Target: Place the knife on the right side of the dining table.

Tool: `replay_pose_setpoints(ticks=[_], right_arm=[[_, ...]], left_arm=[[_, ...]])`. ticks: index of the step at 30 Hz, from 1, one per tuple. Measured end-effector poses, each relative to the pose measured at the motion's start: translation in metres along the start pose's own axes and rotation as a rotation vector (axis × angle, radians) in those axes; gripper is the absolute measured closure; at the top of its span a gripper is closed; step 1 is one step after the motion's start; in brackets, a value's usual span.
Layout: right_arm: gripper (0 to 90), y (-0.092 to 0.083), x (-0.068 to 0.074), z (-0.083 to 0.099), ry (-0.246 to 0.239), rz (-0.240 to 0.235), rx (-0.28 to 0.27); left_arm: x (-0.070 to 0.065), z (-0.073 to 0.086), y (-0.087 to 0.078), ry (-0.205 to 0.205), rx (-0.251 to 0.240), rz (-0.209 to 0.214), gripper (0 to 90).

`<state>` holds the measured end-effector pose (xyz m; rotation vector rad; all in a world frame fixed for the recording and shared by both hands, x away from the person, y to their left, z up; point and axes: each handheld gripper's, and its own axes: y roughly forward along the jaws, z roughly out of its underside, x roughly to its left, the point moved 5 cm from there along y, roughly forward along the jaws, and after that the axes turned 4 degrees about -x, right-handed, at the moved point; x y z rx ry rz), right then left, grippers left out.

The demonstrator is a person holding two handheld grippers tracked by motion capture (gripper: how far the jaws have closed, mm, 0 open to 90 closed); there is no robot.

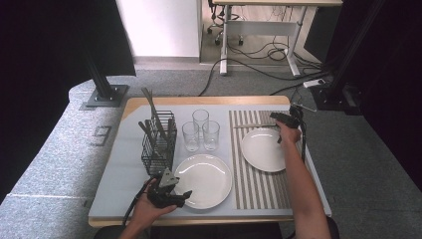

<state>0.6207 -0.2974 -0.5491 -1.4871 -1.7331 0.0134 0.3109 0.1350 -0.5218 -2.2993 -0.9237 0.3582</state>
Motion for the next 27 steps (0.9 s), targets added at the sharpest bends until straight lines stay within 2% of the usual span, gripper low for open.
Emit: replay_pose_setpoints(ticks=[8,15,27], right_arm=[[53.4,-0.011,0.007,0.005,-0.013,-0.035,-0.005],[53.4,-0.017,0.022,0.01,-0.037,-0.069,-0.012],[51.4,-0.038,0.026,0.021,-0.074,-0.054,-0.017]], left_arm=[[-0.001,0.0,-0.002,0.007,-0.007,0.0,32.1],[0.0,0.001,-0.005,0.005,-0.013,0.0,32.0],[0.001,0.002,-0.012,0.009,-0.029,0.014,32.0]])
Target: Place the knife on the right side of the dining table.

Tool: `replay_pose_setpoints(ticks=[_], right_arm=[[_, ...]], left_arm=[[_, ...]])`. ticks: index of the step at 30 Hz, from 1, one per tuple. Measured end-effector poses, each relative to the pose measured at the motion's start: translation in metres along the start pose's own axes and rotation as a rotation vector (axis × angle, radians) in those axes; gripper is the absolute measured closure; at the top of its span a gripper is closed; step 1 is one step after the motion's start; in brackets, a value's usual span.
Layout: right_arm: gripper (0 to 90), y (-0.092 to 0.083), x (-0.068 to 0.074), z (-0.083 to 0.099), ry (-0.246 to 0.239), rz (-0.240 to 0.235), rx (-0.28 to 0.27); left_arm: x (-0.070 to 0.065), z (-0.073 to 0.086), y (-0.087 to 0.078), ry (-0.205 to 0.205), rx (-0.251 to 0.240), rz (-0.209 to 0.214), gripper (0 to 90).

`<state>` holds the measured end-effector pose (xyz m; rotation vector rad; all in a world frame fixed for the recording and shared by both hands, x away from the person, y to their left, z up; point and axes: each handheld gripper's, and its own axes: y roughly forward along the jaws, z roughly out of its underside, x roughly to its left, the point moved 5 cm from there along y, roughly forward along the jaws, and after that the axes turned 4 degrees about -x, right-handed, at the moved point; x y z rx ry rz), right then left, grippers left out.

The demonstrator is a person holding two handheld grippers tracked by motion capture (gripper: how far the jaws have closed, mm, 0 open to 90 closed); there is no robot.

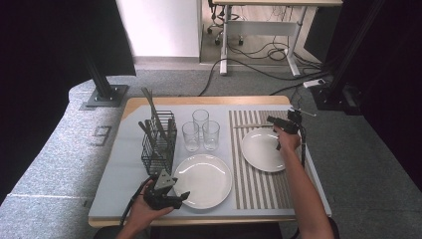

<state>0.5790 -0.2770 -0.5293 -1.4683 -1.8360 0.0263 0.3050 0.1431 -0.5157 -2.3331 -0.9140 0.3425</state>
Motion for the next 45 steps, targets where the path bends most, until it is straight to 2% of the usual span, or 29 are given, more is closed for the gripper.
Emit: replay_pose_setpoints(ticks=[8,23,32,45], right_arm=[[51.3,-0.015,0.003,0.007,0.001,-0.024,-0.006],[52.1,-0.038,0.012,0.023,-0.039,-0.092,-0.001],[51.8,-0.051,0.008,0.03,-0.045,-0.12,-0.004],[50.9,-0.069,0.008,0.042,-0.085,-0.151,0.005]], left_arm=[[-0.002,-0.002,-0.002,0.01,-0.009,0.006,32.0],[-0.003,-0.002,-0.003,0.007,-0.011,-0.008,32.0],[-0.002,-0.002,-0.002,0.006,-0.006,-0.012,32.0],[-0.001,-0.001,-0.001,0.006,-0.002,-0.012,32.0]])
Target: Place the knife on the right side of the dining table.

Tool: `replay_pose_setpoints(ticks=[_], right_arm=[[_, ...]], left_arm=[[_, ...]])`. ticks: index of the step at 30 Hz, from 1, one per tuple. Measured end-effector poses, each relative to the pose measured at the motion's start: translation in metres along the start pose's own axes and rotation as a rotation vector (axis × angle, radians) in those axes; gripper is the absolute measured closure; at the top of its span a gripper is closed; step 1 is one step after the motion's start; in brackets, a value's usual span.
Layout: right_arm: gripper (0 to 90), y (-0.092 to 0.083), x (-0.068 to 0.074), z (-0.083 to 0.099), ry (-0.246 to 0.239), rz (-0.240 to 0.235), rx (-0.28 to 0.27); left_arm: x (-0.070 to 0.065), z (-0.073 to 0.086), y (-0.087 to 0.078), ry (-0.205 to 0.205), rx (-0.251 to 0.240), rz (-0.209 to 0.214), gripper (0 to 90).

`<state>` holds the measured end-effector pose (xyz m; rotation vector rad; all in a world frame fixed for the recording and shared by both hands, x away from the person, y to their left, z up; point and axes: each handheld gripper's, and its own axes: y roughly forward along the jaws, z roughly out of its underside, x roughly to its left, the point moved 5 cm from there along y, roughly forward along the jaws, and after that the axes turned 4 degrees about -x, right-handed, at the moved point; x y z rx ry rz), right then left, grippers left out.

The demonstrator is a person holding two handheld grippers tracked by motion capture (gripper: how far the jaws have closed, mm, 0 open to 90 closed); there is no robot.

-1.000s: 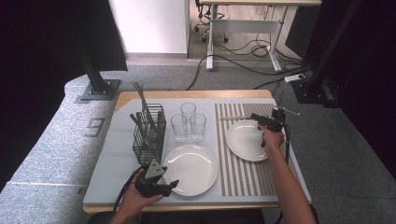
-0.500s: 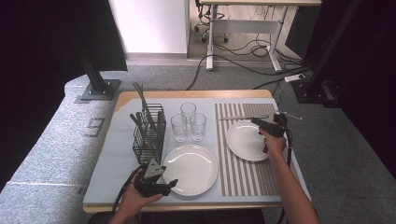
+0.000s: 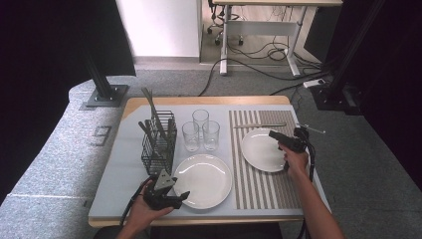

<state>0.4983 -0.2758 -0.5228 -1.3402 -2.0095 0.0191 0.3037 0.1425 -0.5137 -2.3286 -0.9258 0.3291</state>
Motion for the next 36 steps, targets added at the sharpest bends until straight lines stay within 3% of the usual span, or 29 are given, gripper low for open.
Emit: replay_pose_setpoints(ticks=[19,36], right_arm=[[50.3,-0.017,0.022,0.019,-0.054,-0.063,0.012],[49.1,-0.028,0.048,0.032,-0.1,-0.144,-0.018]], left_arm=[[0.0,0.001,0.001,-0.001,0.004,-0.002,32.0],[-0.001,0.0,0.001,0.005,0.004,0.0,32.1]])
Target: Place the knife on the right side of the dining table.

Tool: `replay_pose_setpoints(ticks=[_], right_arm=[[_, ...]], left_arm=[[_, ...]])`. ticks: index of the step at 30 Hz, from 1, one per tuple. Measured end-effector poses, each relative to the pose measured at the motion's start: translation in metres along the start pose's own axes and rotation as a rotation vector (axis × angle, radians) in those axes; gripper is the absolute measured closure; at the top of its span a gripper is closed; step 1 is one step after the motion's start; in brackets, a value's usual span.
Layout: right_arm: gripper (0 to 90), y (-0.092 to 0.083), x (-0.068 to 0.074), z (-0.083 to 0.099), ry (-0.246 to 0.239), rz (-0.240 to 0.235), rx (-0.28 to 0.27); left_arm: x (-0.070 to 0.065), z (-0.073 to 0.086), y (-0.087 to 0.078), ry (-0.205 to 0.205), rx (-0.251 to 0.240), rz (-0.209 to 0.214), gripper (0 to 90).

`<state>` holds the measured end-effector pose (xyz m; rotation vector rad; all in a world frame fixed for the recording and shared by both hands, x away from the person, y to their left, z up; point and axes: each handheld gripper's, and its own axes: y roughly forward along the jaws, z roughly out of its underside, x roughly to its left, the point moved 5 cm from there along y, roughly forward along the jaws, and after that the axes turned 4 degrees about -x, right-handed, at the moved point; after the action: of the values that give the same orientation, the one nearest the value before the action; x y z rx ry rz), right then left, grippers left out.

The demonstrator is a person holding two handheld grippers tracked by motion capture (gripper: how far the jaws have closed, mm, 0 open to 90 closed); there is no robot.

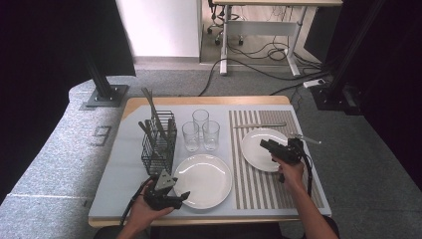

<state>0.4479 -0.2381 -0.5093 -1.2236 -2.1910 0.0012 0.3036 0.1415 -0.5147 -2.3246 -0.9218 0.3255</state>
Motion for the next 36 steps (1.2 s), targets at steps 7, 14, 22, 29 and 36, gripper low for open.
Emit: replay_pose_setpoints(ticks=[7,14,22,29,36], right_arm=[[48.7,-0.003,0.011,0.002,-0.017,-0.035,-0.005],[48.2,-0.006,0.023,0.007,-0.051,-0.07,-0.009],[47.0,-0.005,0.033,0.011,-0.066,-0.1,-0.01],[45.0,-0.003,0.042,0.014,-0.094,-0.124,-0.014],[43.7,0.0,0.053,0.018,-0.135,-0.14,-0.001]], left_arm=[[0.0,0.0,0.0,0.003,0.002,0.002,32.1],[-0.001,-0.001,0.0,0.005,-0.001,0.002,32.1],[0.0,-0.001,0.0,0.001,-0.002,-0.003,32.0],[0.0,-0.001,0.0,0.001,-0.002,-0.004,32.0],[0.0,-0.001,0.0,0.002,0.0,-0.004,32.0]])
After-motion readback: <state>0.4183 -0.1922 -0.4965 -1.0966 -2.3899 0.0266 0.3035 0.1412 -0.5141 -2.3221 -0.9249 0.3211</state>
